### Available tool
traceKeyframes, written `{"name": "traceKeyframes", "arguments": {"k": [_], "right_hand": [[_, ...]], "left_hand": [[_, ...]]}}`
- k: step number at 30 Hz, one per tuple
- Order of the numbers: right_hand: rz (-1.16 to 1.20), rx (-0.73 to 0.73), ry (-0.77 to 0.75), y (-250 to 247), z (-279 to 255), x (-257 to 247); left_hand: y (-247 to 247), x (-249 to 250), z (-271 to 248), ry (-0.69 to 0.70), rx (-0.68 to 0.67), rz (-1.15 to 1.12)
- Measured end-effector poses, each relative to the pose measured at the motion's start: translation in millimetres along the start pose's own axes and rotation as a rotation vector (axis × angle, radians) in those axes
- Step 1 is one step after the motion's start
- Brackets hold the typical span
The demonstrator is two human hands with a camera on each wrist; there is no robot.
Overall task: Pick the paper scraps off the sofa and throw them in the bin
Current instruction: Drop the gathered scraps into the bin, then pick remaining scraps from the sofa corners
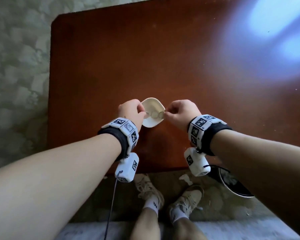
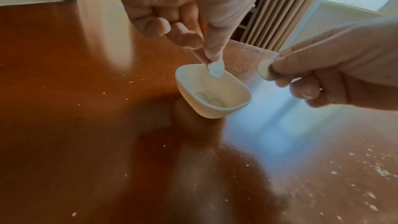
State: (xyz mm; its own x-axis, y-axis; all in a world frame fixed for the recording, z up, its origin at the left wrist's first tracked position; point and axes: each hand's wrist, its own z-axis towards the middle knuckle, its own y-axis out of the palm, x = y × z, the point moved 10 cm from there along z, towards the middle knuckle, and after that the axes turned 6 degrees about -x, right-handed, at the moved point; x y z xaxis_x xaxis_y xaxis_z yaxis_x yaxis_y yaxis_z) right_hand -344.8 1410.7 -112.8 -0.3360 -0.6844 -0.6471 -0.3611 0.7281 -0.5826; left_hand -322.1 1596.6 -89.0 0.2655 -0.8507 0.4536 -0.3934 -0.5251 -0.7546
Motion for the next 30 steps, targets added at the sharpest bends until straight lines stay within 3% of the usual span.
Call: {"name": "traceKeyframes", "arguments": {"k": [6,11,15,21,24,27,30], "right_hand": [[-0.103,-0.023,0.036,11.0,16.0,-20.1],[-0.247,0.044,0.057,0.2,28.6,-46.9],[-0.284,0.039,-0.001,10.5,41.8,-71.0],[-0.224,-0.052,-0.138,53.6,50.5,-104.5],[-0.281,-0.137,-0.176,75.5,48.8,-126.6],[-0.444,-0.134,-0.206,88.2,38.0,-145.4],[-0.545,-0.219,-0.389,126.7,19.4,-193.2]], "left_hand": [[3.6,-8.1,18.0,-0.017,-0.068,-0.095],[-10.7,-6.1,20.5,0.050,-0.100,0.063],[-13.2,-10.7,25.5,0.137,-0.126,0.142],[-21.1,-32.9,22.9,0.116,-0.087,0.191],[-40.4,-50.3,13.0,0.060,-0.037,0.131],[-56.6,-68.4,-4.1,-0.045,-0.074,0.080],[-85.0,-111.3,-41.1,-0.164,-0.005,0.041]]}}
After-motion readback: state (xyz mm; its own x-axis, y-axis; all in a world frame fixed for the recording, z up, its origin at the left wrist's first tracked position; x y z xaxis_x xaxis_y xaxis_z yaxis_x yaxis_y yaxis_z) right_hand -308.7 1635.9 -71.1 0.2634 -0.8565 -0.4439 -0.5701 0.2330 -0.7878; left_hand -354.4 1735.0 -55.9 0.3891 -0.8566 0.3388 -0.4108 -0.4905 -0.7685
